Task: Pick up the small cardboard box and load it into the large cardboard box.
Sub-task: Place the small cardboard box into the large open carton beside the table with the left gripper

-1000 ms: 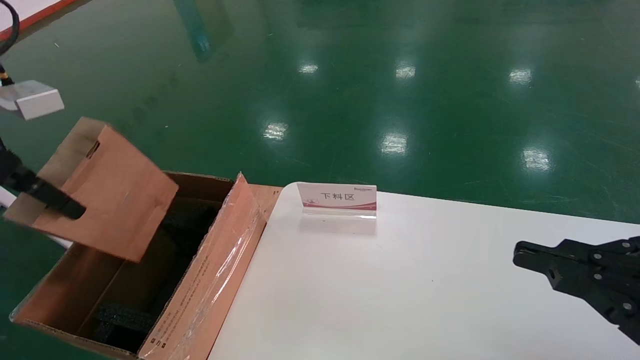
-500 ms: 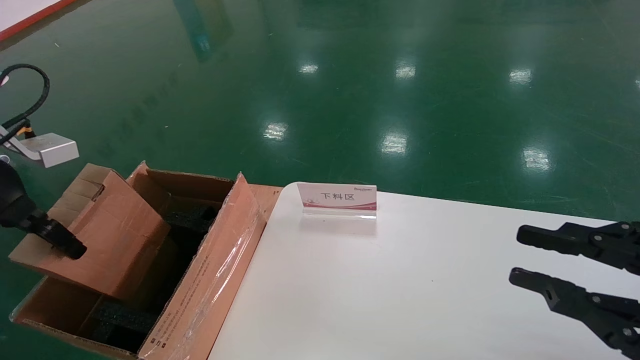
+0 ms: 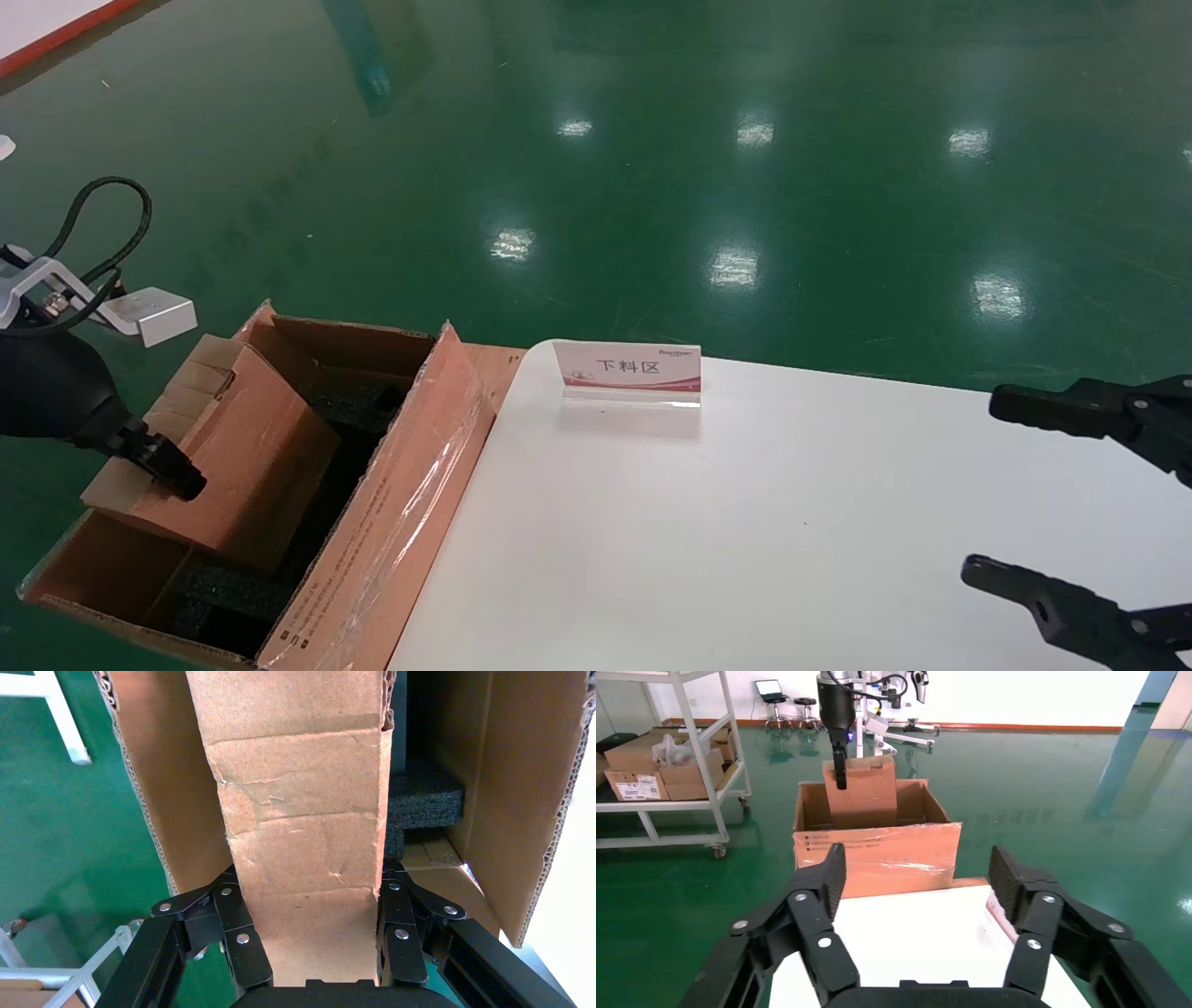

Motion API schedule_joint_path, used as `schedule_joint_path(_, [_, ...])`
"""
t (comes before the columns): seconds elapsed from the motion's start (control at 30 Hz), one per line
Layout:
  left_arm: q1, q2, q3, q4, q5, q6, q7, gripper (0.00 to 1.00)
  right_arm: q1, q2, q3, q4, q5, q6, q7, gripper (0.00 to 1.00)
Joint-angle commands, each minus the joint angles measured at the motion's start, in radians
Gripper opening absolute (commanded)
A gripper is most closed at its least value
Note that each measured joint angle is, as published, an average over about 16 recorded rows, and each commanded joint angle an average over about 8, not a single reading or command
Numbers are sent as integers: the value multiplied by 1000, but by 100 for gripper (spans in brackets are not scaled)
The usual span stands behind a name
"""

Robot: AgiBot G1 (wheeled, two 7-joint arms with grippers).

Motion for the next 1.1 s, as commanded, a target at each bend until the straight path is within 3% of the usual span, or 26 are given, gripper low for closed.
schedule_joint_path(0.03, [10, 1, -1, 4, -4, -5, 2, 0, 0, 0, 0, 0, 0, 0, 0, 100])
schedule_joint_path(1.1, [92, 40, 57, -77, 155, -174, -129, 0, 0, 1, -2, 0, 1, 1, -1, 100])
